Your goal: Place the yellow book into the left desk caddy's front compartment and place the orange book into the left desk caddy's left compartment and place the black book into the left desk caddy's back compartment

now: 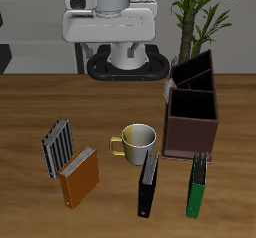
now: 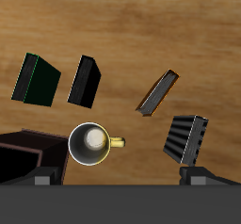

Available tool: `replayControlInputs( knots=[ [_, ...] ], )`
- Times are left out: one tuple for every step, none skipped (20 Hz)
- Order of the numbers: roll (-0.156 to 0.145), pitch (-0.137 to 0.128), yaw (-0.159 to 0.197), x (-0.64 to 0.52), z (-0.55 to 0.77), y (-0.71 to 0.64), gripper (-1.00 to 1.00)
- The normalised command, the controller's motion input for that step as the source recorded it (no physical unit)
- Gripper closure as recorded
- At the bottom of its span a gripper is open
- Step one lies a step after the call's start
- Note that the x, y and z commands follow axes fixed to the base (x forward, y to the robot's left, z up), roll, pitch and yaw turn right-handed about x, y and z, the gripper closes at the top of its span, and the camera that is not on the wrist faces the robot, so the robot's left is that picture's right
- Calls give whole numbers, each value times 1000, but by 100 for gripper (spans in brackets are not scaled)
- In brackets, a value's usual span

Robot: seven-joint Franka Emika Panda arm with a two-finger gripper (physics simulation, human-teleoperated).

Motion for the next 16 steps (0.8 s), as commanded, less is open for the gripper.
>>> replayControlInputs(
  knots=[
    [330,-28,152,256,-74,69,-100],
    [-136,-66,-96,121,56,-343,-100],
    [103,-52,34,127,36,-37,-100],
    [253,13,7,285,-129,-138,-100],
    [-299,-8,-43,265,29,-609,-100],
    [248,-65,35,463,-18,-319,-100],
    [-48,16,-23,299,-17,-447,-100],
    [2,-48,63,245,35,-242,-100],
    [185,36,22,309,-17,-181,-100],
    [-108,-52,-75,217,145,-442,-100],
    [126,-54,-91,231,148,-119,-100],
    [126,-47,107,207,71,-70,-100],
    [-341,-77,3,272,152,-517,-100],
    [-102,42,-185,725,-51,-639,-100],
    [-204,-27,-148,358,-9,-459,-100],
    [-9,-41,-50,207,-107,0,-100]
  ],
)
